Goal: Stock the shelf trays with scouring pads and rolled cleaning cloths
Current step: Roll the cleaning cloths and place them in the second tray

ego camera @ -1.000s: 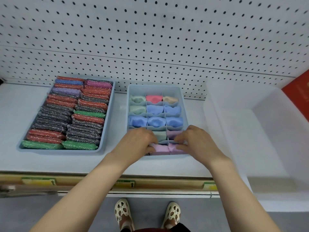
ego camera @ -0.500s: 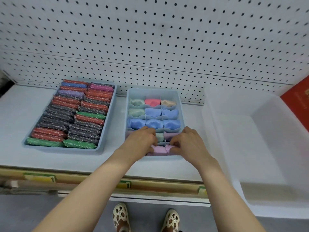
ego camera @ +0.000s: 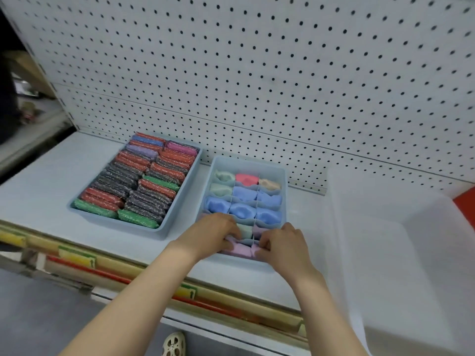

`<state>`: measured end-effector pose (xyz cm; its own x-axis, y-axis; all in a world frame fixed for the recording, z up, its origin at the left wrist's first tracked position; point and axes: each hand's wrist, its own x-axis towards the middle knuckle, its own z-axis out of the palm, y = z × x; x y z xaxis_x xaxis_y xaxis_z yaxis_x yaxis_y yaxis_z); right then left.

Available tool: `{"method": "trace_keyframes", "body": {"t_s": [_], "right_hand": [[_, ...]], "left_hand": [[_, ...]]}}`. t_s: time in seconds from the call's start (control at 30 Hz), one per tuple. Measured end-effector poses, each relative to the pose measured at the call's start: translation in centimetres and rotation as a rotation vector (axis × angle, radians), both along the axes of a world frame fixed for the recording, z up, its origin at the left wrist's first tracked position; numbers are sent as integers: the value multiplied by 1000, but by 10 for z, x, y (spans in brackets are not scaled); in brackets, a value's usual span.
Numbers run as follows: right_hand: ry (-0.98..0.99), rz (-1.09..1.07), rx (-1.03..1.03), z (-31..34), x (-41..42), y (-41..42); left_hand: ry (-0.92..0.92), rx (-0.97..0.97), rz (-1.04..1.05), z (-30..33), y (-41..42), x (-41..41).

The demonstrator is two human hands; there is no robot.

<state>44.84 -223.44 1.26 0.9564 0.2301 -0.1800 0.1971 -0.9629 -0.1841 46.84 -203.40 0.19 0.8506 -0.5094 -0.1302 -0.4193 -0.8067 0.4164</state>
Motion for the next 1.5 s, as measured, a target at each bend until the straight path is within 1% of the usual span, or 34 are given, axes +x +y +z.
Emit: {"method": "trace_keyframes", "body": {"t_s": [0.03, 0.1, 0.13, 0.2, 0.27, 0.33, 0.43, 0.57, 0.67, 0.73, 0.83, 1.0, 1.1, 1.13, 1.2, 1.23, 1.37, 1.43, 1.5], "right_hand": [[21, -5, 0, 2, 1, 0], [16, -42, 18, 6, 7, 1], [-22, -72, 51, 9, 11, 4], [-137, -106, 184, 19, 19, 17], [-232, -63, 305, 28, 31, 42], [-243, 9, 340, 29, 49, 77], [-202, 44, 279, 17, 86, 135], [-152, -37, 261, -5, 128, 205], [-139, -93, 223, -17, 154, 243], [-111, -105, 162, -25, 164, 256], [-119, -105, 135, -31, 174, 257], [-134, 57, -28, -32, 177, 247], [-135, 23, -37, -29, 181, 251], [-197, -11, -32, -26, 182, 255], [-406, -90, -9, -20, 189, 264], [-456, -120, 39, -17, 193, 266], [-319, -109, 200, -11, 212, 271], [-285, -64, 231, -8, 219, 271], [-275, 3, 220, -10, 222, 269]], "left_hand": [[-30, -37, 37, 1, 3, -1], [-151, -110, 115, 5, 14, -2], [-225, -136, 161, 7, 24, -1], [-380, -181, 267, 14, 48, 2], [-479, -181, 350, 21, 79, 10], [-515, -130, 401, 25, 114, 26], [-391, -35, 419, 23, 169, 62], [-226, 127, 313, 9, 220, 115], [-188, 283, 265, -4, 234, 145], [-188, 329, 244, -10, 238, 152], [-204, 320, 219, -16, 241, 155], [-198, 268, 155, -17, 246, 158], [-199, 267, 151, -16, 245, 156], [-199, 260, 158, -17, 245, 155], [-203, 238, 180, -19, 245, 155], [-205, 232, 188, -20, 246, 155], [-211, 226, 191, -22, 246, 155], [-214, 218, 196, -22, 246, 155], [-213, 217, 197, -22, 245, 155]]}}
